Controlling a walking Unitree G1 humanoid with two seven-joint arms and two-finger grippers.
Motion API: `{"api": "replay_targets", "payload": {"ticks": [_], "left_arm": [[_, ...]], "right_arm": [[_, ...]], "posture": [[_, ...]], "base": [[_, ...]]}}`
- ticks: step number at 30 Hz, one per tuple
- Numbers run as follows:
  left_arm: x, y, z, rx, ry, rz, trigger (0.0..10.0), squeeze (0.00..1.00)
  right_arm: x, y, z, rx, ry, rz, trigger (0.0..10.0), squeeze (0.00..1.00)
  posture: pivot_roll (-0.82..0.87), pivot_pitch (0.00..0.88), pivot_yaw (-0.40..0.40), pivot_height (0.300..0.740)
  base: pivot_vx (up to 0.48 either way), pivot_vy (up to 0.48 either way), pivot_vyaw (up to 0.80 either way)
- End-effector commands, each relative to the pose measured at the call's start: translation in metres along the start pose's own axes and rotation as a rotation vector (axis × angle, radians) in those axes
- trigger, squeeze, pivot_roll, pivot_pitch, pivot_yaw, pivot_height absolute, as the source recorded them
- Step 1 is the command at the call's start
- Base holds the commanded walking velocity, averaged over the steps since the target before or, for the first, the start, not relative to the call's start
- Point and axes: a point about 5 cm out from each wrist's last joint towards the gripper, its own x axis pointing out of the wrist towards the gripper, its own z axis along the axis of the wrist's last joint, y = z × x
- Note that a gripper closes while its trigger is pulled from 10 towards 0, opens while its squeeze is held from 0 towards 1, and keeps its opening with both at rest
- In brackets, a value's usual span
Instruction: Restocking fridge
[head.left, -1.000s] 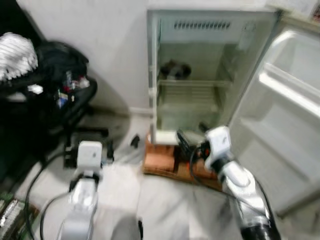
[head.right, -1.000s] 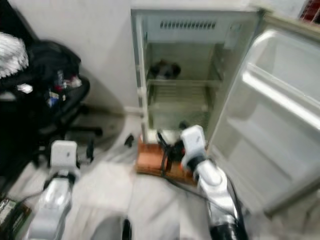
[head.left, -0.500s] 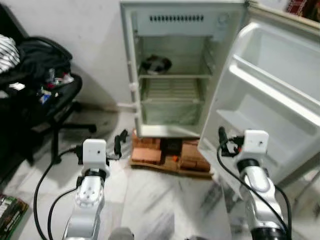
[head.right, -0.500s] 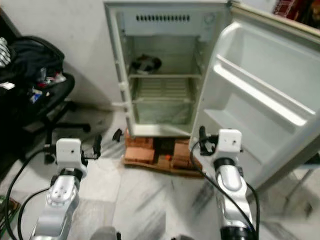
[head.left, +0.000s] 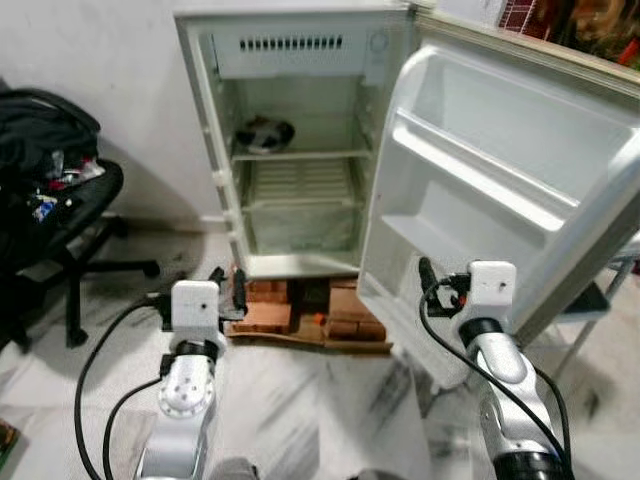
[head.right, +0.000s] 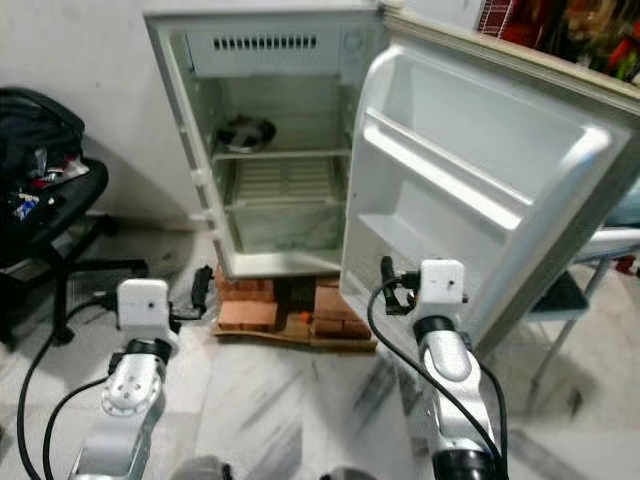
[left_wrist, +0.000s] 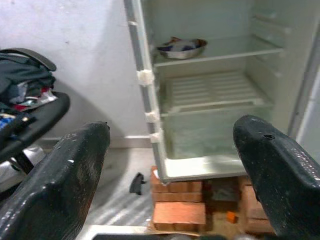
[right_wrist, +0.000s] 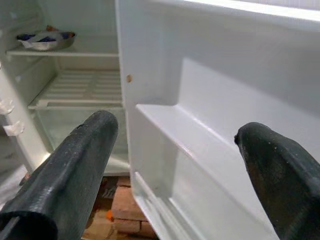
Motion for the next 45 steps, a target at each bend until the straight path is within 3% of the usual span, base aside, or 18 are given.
{"api": "replay_targets", "payload": {"ticks": [1,10,15,18,20,25,27,28,31,38,45], "left_arm": [[0.000,0.007,-0.004,0.011,0.025,0.022,10.0,0.00],[0.000,0.004,-0.004,0.021,0.025,0.011,10.0,0.00],[-0.001,0.002,-0.004,0.020,0.028,0.004,10.0,0.00],[-0.001,0.002,-0.005,0.018,0.030,0.004,10.0,0.00],[-0.002,0.002,-0.005,0.014,0.034,0.004,10.0,0.00],[-0.002,0.003,-0.008,0.006,0.054,0.021,10.0,0.00],[-0.002,0.007,-0.014,-0.012,0.112,0.043,10.0,0.00],[-0.003,0.008,-0.022,-0.045,0.184,0.041,10.0,0.00],[-0.004,0.011,-0.028,-0.071,0.225,0.045,10.0,0.00],[-0.003,0.011,-0.030,-0.075,0.246,0.038,10.0,0.00],[-0.002,0.013,-0.031,-0.084,0.270,0.053,10.0,0.00]], "right_arm": [[0.003,0.007,0.002,0.014,0.004,0.032,10.0,0.00],[0.003,0.026,-0.006,0.091,0.065,0.213,10.0,0.00],[-0.002,0.038,-0.017,0.141,0.195,0.435,10.0,0.00],[-0.005,0.039,-0.020,0.124,0.241,0.493,10.0,0.00],[-0.004,0.034,-0.027,0.081,0.296,0.485,10.0,0.00],[0.004,0.022,-0.029,0.005,0.300,0.408,10.0,0.00],[0.014,0.015,-0.019,-0.008,0.237,0.317,10.0,0.00],[0.023,0.010,-0.005,0.031,0.158,0.231,10.0,0.00],[0.035,0.004,0.014,0.071,0.062,0.157,10.0,0.00],[0.056,0.006,0.045,0.134,-0.050,0.156,10.0,0.00],[0.070,0.013,0.063,0.112,-0.108,0.157,10.0,0.00]], "posture": [[0.12,0.041,-0.014,0.740],[0.12,0.041,-0.016,0.740],[0.12,0.043,-0.020,0.740],[0.12,0.047,-0.020,0.740],[0.12,0.048,-0.021,0.740],[0.12,0.048,-0.020,0.740],[0.12,0.048,-0.018,0.740],[0.12,0.048,-0.016,0.740],[0.12,0.050,-0.014,0.740],[0.12,0.053,-0.012,0.740],[0.14,0.054,-0.012,0.740]], "base": [[0.000,-0.480,0.00],[0.000,-0.470,0.00],[0.000,-0.463,0.00],[0.000,-0.463,0.00],[0.000,-0.463,0.00],[0.000,-0.271,0.00],[0.000,0.000,0.00],[0.000,0.000,0.00],[0.000,0.000,0.00],[0.000,0.000,0.00],[0.000,0.000,0.52]]}}
